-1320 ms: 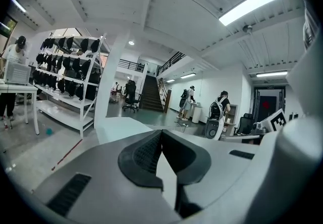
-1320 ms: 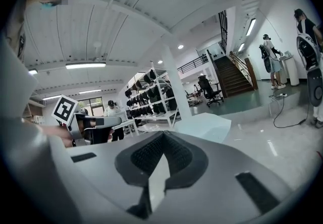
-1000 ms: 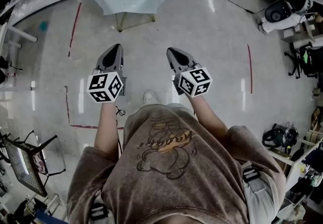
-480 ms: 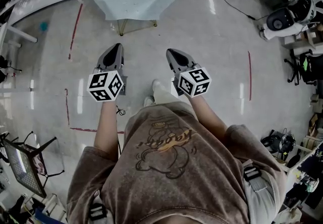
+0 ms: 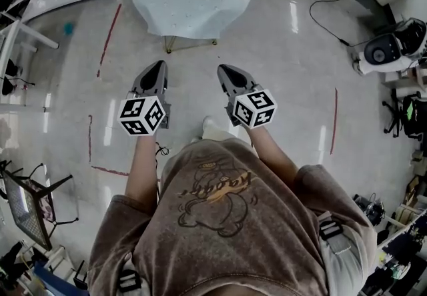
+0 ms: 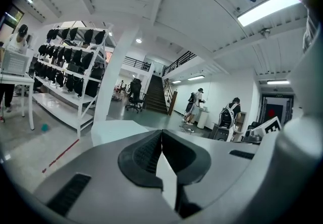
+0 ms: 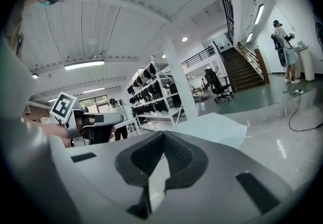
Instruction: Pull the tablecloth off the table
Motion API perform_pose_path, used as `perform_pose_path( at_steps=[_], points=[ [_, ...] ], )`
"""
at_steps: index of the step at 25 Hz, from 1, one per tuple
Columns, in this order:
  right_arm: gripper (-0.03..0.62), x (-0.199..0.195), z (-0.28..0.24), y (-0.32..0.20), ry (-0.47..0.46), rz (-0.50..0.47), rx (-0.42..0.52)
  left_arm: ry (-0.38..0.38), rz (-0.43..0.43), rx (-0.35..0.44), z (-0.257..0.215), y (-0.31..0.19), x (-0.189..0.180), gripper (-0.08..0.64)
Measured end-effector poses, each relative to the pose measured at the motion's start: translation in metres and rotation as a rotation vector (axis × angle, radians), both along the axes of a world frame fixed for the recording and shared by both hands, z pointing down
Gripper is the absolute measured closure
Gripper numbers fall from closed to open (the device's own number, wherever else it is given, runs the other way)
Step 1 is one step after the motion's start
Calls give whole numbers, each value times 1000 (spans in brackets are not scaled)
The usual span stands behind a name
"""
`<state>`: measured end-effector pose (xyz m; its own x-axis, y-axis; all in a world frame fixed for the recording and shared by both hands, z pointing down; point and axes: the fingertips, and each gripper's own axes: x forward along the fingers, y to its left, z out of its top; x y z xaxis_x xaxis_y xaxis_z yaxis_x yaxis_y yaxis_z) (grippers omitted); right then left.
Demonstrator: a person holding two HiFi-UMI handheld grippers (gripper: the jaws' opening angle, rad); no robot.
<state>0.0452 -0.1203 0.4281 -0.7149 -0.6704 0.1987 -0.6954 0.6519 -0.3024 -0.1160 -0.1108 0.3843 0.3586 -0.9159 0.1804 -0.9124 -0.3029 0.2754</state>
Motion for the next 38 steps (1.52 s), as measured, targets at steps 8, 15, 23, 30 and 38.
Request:
perform_pose_path(
  at_steps=[8,15,23,30,38],
  points=[
    [586,-1,-3,-47,-49,-59,-1,9,-21,17,-1,-32,13,541],
    [586,-24,6,-67,-42,-91,-13,1,-35,5,1,-48,-1,541],
    [586,-49,-2,-80,-19,-44,35,-18,-36,-1,2,-59,-29,540],
    [478,-51,0,-92,2,-22,31,-34,27,-24,10,-70,-30,452],
    [147,-66,7,-105,-68,-33,-41,37,67,-34,14,-88,-34,250]
  ],
)
